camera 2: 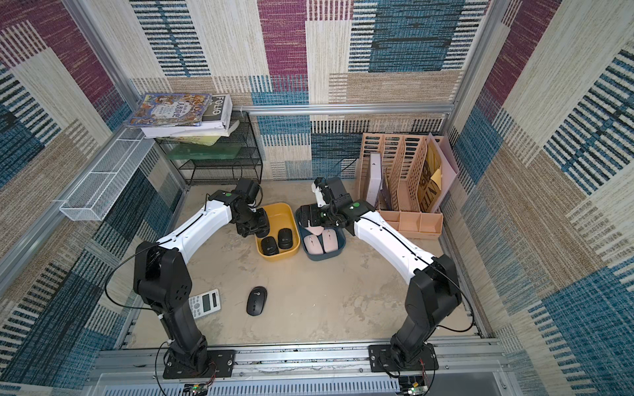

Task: Place the mice by color into the storage box
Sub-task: Place the mouse in the storage box.

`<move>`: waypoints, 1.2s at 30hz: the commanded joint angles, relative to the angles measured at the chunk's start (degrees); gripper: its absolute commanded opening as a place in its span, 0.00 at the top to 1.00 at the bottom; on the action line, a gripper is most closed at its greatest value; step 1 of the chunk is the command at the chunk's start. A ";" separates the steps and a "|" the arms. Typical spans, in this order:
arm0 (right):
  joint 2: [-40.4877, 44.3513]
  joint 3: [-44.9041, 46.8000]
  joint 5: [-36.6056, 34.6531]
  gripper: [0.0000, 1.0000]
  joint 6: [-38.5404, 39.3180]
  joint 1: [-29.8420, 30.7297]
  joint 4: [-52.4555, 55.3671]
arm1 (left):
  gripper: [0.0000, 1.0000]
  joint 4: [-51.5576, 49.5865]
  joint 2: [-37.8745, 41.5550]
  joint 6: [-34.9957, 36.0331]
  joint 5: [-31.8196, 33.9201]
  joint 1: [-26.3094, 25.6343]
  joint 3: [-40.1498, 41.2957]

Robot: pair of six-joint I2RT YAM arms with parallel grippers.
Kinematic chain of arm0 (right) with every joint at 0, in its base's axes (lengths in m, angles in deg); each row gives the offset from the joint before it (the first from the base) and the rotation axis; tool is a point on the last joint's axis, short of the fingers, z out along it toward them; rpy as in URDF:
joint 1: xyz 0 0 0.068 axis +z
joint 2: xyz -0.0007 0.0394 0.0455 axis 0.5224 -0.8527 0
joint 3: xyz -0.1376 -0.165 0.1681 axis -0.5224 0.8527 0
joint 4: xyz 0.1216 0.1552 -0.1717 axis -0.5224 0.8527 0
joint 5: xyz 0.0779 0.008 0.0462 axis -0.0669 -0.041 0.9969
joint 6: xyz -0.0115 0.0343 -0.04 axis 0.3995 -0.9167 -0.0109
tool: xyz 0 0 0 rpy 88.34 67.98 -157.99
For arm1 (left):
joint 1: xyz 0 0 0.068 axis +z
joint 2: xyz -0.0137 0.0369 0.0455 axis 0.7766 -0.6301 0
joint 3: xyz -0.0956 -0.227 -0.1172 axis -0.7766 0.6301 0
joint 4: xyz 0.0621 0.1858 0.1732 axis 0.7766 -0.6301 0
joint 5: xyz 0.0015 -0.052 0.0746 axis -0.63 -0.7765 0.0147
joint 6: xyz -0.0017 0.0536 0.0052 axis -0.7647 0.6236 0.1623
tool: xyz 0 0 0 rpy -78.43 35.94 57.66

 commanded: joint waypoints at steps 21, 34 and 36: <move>9.61 12.71 3.71 0.04 1.93 -1.55 -0.62 | 0.66 -2.53 -10.92 -10.63 19.66 -4.56 -6.22; 11.06 15.70 4.23 0.04 2.60 -1.60 -1.18 | 0.39 -2.13 -15.09 -12.47 17.72 -4.80 -9.62; 11.16 16.07 4.40 0.04 2.58 -1.57 -1.21 | 0.33 -2.43 -15.09 -12.19 17.76 -4.76 -10.13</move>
